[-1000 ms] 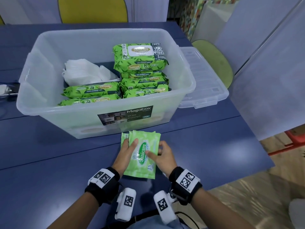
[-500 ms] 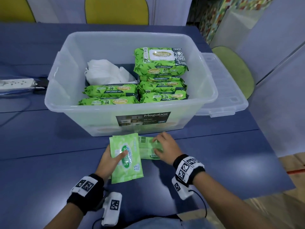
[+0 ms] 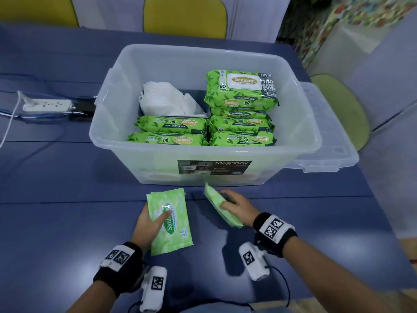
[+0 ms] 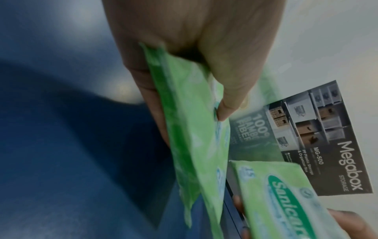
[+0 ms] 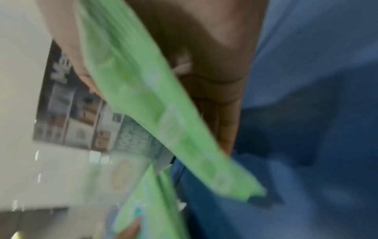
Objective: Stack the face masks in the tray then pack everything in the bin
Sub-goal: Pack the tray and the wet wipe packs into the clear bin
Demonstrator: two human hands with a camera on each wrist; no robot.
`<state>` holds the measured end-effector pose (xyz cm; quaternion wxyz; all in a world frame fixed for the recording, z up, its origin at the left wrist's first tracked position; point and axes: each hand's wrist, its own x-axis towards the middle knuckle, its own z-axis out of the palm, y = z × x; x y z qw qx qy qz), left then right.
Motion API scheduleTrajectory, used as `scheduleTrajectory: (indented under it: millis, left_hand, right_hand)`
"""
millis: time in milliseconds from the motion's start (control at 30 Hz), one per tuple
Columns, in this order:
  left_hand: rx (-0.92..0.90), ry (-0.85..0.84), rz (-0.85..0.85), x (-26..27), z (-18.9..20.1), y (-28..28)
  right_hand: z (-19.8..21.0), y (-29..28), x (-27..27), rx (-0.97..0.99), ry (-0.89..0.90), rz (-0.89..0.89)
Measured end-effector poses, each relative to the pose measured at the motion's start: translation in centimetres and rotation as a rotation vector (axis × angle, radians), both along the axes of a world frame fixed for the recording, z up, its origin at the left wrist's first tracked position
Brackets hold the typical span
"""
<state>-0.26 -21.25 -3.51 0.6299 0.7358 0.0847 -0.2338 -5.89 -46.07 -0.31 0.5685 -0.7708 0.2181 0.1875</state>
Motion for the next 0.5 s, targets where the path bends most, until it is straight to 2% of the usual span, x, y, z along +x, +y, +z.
scheduleTrajectory:
  millis: [67, 100, 133, 200, 367, 500]
  left_hand:
    - [-0.001, 0.005, -0.02, 0.0, 0.2, -0.4]
    - [-0.002, 0.005, -0.034, -0.1, 0.3, -0.5]
    - [0.003, 0.004, -0.051, -0.2, 0.6, -0.7]
    - [0.014, -0.001, -0.085, -0.2, 0.9, -1.1]
    - [0.015, -0.016, -0.152, -0.3, 1.4, -2.0]
    - [0.021, -0.055, -0.25, 0.4, 1.6, -1.9]
  right_hand:
    - [-0.2, 0.4, -0.9, 0.469, 0.101, -0.289]
    - [-0.4, 0.8, -1.4, 0.653, 0.144, -0.368]
    - [-0.5, 1.2, -1.9, 0.771, 0.178, -0.395]
    - [0.1, 2.0, -2.9, 0.83, 0.183, -0.338]
    - [1.2, 3.5, -3.1, 0.584, 0.041, -0.197]
    - [2.3, 3.3, -2.4, 0.036, -0.135, 0.268]
